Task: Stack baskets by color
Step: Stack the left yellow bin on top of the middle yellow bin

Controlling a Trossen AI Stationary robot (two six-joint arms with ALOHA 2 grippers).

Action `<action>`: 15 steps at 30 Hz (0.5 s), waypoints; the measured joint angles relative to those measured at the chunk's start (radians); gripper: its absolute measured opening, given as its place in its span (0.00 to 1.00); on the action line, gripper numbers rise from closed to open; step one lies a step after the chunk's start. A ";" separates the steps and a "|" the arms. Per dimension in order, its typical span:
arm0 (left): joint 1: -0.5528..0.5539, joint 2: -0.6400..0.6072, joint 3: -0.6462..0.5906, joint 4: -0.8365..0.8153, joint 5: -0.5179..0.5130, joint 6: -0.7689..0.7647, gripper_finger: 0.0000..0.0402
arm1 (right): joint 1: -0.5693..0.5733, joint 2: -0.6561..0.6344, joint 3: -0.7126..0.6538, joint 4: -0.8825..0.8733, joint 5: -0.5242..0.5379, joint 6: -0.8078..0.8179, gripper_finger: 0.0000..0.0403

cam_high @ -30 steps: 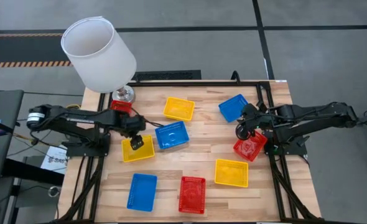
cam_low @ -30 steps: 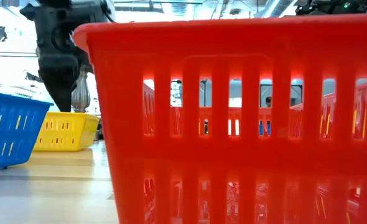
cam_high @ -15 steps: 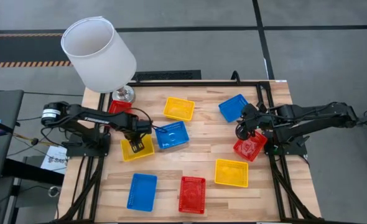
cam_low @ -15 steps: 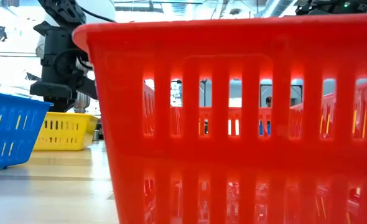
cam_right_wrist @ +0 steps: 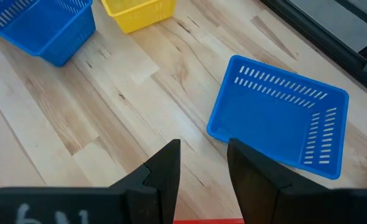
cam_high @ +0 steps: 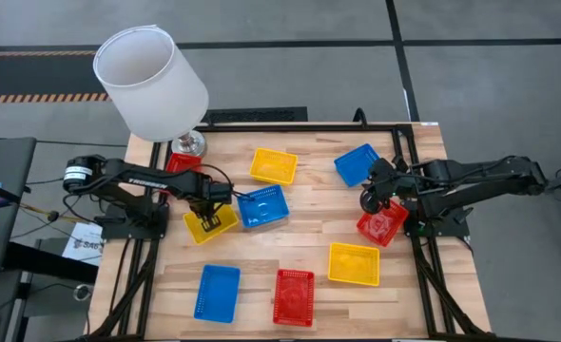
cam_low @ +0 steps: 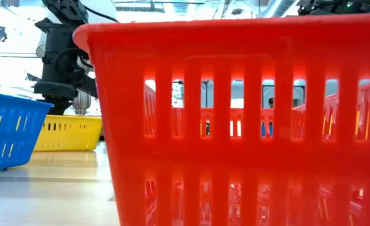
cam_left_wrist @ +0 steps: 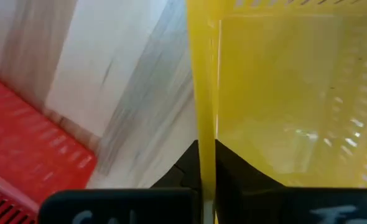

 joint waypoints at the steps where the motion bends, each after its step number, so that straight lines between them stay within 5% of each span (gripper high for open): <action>1: 0.000 0.000 0.012 -0.012 -0.004 0.000 0.00 | 0.000 0.000 0.000 0.000 0.000 0.000 0.39; 15: 0.000 0.000 0.286 -0.249 -0.074 0.031 0.00 | 0.000 0.000 -0.062 0.044 0.000 0.001 0.39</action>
